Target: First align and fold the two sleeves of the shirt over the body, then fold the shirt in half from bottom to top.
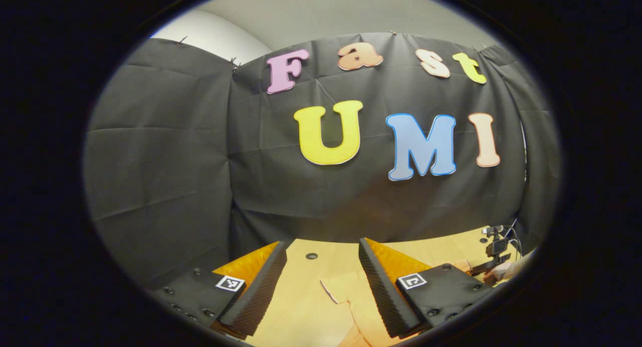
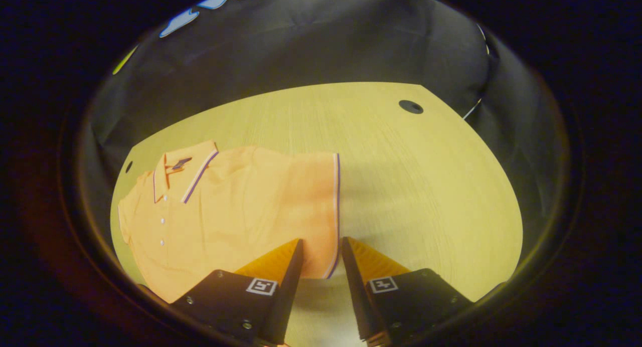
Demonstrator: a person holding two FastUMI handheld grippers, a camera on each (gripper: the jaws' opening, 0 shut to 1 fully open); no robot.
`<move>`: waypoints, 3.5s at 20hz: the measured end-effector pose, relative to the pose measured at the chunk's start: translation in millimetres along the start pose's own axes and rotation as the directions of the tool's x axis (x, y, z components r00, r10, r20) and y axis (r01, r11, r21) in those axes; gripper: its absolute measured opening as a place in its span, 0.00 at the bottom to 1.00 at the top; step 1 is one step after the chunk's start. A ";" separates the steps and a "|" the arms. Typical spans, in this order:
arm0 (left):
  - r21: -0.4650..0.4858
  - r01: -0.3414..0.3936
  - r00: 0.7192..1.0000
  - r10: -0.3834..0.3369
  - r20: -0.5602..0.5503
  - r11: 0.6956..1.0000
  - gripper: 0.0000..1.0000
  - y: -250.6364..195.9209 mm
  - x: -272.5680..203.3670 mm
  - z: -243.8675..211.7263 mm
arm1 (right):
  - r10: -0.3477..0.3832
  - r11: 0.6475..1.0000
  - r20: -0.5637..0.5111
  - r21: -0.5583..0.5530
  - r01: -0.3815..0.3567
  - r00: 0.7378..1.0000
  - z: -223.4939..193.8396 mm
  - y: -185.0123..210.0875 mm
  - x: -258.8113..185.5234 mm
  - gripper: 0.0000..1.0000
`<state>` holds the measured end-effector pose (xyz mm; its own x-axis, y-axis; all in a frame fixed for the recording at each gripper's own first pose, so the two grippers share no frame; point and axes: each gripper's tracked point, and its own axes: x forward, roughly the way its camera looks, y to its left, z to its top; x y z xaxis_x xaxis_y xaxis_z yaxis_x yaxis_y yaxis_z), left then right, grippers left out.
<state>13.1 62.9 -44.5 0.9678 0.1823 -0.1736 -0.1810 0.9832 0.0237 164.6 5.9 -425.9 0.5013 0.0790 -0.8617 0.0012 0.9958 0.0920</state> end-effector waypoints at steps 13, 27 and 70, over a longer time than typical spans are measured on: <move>0.008 0.016 1.000 -0.016 -0.011 1.000 0.95 0.6 4.3 -3.1 | 0.012 0.998 0.086 -0.064 -0.006 0.996 33.7 22.0 -15.1 0.00; -0.010 -0.031 0.999 0.031 -0.024 0.999 0.95 19.5 -4.8 -12.0 | 0.290 0.841 0.116 -0.505 -0.195 0.950 44.3 201.6 -47.4 0.00; 0.043 0.042 0.883 -0.017 -0.469 0.998 0.98 -36.1 230.7 -359.0 | 0.172 0.985 0.518 -0.092 -0.145 0.838 74.8 52.2 -345.1 0.22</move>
<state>180.0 66.4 -438.8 0.7757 0.1403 -0.6153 -0.1322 0.9895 0.0589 56.3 27.1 -86.4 0.8684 0.2133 -0.4476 -0.1517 0.9737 0.1698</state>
